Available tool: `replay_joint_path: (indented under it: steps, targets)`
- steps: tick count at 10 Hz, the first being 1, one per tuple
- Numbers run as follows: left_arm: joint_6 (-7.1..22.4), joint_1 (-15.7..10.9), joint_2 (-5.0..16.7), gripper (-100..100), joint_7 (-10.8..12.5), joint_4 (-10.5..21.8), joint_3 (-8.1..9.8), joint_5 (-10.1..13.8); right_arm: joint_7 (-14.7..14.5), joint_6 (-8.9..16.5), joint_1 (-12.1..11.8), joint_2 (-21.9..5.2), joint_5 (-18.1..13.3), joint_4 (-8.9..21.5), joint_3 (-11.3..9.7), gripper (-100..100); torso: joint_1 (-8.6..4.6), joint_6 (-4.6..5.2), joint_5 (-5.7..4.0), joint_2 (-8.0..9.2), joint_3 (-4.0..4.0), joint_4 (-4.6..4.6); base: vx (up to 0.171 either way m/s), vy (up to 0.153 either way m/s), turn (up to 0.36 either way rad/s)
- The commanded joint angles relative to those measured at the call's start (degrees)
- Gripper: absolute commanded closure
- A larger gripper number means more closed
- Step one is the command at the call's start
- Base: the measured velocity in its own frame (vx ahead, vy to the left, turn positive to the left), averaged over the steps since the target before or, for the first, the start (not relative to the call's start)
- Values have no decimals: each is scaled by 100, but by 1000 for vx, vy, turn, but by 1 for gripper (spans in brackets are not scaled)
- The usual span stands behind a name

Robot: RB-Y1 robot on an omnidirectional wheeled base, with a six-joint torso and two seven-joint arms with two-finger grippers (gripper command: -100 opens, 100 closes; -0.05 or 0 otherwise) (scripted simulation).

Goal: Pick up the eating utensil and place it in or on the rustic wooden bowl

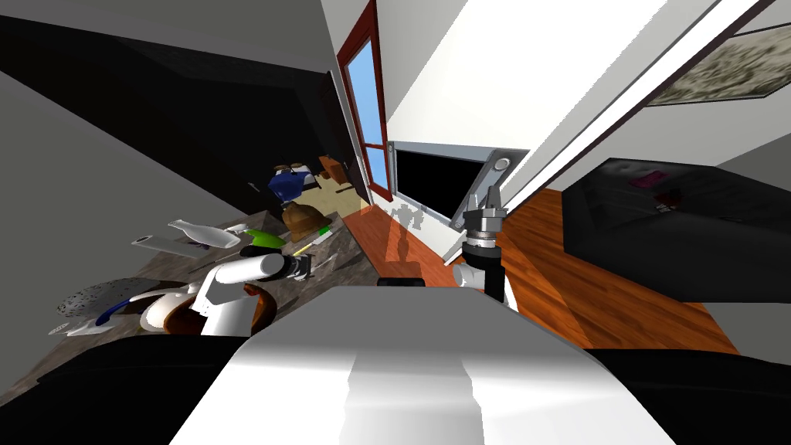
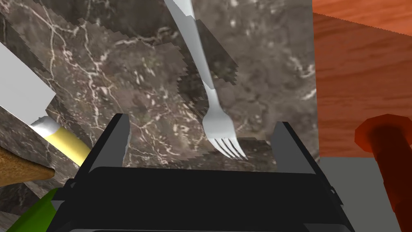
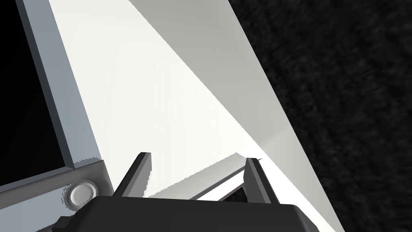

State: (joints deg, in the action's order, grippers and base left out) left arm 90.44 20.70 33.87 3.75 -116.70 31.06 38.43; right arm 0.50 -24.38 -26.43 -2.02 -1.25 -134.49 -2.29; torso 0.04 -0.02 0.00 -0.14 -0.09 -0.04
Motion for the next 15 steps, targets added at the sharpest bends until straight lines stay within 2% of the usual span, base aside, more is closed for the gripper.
replay_joint_path:
  steps: [1, 3, 4, 5, 6, 9, 10, 11, 15]
  targets:
    - [286, 1, 44, -100, 49, 60, -36, -24, 0, 0, 0, 0, 0, 0, 0, 0, 0, 0, 0, 0, 0, 0, 51, 11, -5]
    - [514, 14, 81, -100, 88, 116, -74, -54, 0, 0, 0, 0, 0, 0, 0, 0, -1, 0, 0, -3, -2, -1, 33, -6, 13]
    - [458, 15, 71, -100, 90, 69, -54, -37, 0, 0, 0, 0, 0, 0, 0, 0, -5, -1, -1, 8, 5, 2, 0, 0, 0]
    - [482, 16, 73, 0, 91, 74, -56, -38, 0, 0, 0, 0, 0, 0, 0, 0, -4, 0, -1, 14, 8, 3, 0, 0, 0]
    - [305, -15, 33, -100, 46, 263, -140, -125, 0, 0, 1, 0, 0, 0, 0, 0, -3, 0, -1, 16, 10, 4, -4, 1, -30]
    - [42, -61, -26, -100, -20, 549, -267, -255, 0, 0, 1, 0, 0, 0, 0, 0, 0, 1, 0, 20, 12, 5, -8, 3, -30]
    - [114, -35, -22, -100, 3, 463, -236, -225, 0, 0, 1, 0, 0, 0, 0, 0, 0, 0, 0, 20, 12, 5, 0, 0, 0]
    - [92, -36, -23, 100, -6, 477, -240, -228, 0, 0, 1, 0, 0, 0, 0, 0, -1, 0, -1, 19, 11, 5, 0, 0, 0]
    - [88, -44, -23, 100, 10, 472, -229, -226, 0, 0, 1, 0, 0, 0, 0, 0, 10, 0, 9, 22, 10, -1, 1, 1, -1]
